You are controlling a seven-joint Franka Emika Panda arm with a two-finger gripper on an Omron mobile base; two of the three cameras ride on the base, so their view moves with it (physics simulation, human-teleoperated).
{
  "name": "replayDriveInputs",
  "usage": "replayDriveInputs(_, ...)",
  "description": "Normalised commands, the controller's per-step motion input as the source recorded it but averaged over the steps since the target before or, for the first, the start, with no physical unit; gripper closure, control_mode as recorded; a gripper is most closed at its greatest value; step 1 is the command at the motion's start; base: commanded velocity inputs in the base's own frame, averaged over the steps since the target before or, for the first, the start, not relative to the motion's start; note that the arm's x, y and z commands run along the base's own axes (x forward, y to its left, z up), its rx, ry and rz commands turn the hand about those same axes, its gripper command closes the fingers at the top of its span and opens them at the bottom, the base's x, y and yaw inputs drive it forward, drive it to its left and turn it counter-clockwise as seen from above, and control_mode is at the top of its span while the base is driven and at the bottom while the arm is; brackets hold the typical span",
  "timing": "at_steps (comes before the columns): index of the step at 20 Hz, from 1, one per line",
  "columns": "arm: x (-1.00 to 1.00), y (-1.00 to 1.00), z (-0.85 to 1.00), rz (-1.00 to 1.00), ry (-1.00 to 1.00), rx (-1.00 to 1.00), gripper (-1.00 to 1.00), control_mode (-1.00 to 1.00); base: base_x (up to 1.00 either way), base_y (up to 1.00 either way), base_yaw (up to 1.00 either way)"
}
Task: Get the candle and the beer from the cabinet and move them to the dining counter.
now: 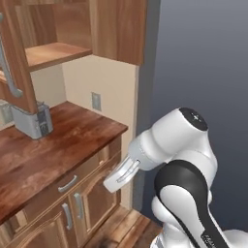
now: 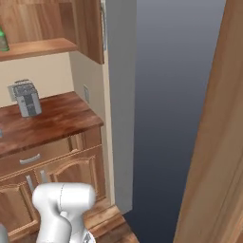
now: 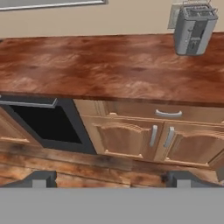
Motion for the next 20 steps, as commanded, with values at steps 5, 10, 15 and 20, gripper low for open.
replayDriveInputs(5, 0.00, 0.00, 0.00, 0.00, 0.00, 0.00, -1.00, 1.00, 0.84, -0.12, 0.26)
replayDriveInputs(10, 0.00, 0.00, 0.00, 0.00, 0.00, 0.00, -1.00, 1.00, 0.91, -0.33, 0.27)
replayDriveInputs(15, 0.00, 0.00, 0.00, 0.00, 0.00, 0.00, -1.00, 1.00, 0.65, -0.41, 0.27)
replayDriveInputs(20, 0.00, 0.00, 0.00, 0.00, 0.00, 0.00, -1.00, 1.00, 0.67, -0.06, 0.22)
